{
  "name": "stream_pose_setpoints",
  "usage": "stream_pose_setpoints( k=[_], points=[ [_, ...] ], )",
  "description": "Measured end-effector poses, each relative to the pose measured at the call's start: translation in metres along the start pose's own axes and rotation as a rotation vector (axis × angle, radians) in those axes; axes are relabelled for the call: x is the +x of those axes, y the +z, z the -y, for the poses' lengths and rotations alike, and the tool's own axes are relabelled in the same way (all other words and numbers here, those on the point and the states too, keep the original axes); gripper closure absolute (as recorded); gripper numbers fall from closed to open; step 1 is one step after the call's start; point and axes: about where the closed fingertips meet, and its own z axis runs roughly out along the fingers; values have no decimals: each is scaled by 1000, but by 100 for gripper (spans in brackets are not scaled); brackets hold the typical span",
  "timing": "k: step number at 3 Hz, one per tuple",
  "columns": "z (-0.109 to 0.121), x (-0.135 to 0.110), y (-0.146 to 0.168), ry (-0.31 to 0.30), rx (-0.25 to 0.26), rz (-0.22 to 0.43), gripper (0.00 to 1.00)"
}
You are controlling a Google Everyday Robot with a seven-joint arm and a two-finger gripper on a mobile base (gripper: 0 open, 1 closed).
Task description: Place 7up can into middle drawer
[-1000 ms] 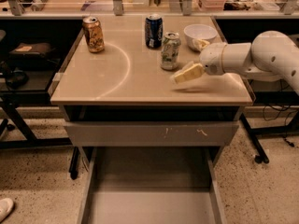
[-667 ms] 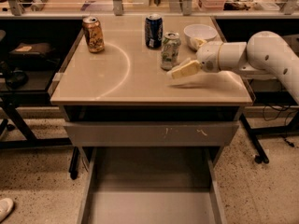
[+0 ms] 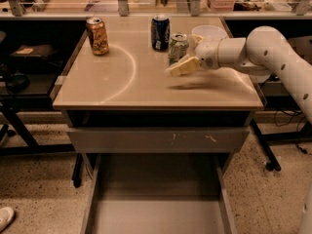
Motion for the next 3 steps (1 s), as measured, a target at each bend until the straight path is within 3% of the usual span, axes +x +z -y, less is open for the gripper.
stream_pose_setpoints(
  k=[1, 3],
  points=[
    [0, -1, 1, -1, -3, 1, 15],
    [0, -1, 1, -1, -3, 1, 64]
  ],
)
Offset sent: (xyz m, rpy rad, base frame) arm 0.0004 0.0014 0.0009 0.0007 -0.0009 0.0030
